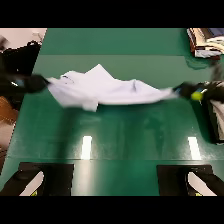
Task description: Fold the shirts.
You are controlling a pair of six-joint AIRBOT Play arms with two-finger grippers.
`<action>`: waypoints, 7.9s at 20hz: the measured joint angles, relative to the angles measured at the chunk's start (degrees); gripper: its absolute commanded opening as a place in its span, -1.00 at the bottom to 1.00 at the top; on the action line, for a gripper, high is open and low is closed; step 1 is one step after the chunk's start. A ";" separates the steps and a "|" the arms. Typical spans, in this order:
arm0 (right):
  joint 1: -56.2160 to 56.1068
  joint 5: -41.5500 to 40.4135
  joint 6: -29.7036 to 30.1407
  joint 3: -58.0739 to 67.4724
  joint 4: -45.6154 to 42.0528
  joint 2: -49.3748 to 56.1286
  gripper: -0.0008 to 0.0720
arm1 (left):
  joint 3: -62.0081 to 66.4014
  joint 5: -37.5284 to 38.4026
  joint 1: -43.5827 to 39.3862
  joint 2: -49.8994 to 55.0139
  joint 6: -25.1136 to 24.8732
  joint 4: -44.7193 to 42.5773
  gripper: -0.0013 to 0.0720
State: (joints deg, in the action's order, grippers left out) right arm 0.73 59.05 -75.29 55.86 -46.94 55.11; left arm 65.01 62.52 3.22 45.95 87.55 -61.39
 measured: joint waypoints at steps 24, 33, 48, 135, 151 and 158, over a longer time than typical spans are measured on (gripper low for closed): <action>12.94 33.48 -7.69 48.00 -8.09 10.05 -0.93 | 32.20 11.69 -0.02 11.26 -0.70 -0.11 -0.90; 0.11 23.10 -8.63 40.89 -17.70 35.43 -0.93 | 22.88 2.60 0.00 38.03 -3.30 1.25 -0.90; -1.33 20.59 -6.82 40.30 -19.30 42.29 -0.94 | 17.66 3.04 0.07 44.74 -9.66 -3.67 -0.90; 1.84 19.06 -4.66 14.53 -26.84 24.79 0.18 | -12.68 -3.74 -5.40 22.56 -5.16 0.31 0.62; 20.24 24.61 8.24 8.37 -11.56 33.77 0.46 | 1.51 2.67 -9.53 27.10 -5.57 3.50 -0.84; 17.20 22.84 12.92 6.62 -4.00 39.45 -0.93 | 1.79 -5.44 -20.63 28.55 -3.63 4.35 -0.90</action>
State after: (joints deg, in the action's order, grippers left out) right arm 17.93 81.89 -62.37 62.48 -50.94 94.56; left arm 66.81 57.08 -17.41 74.50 83.92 -57.04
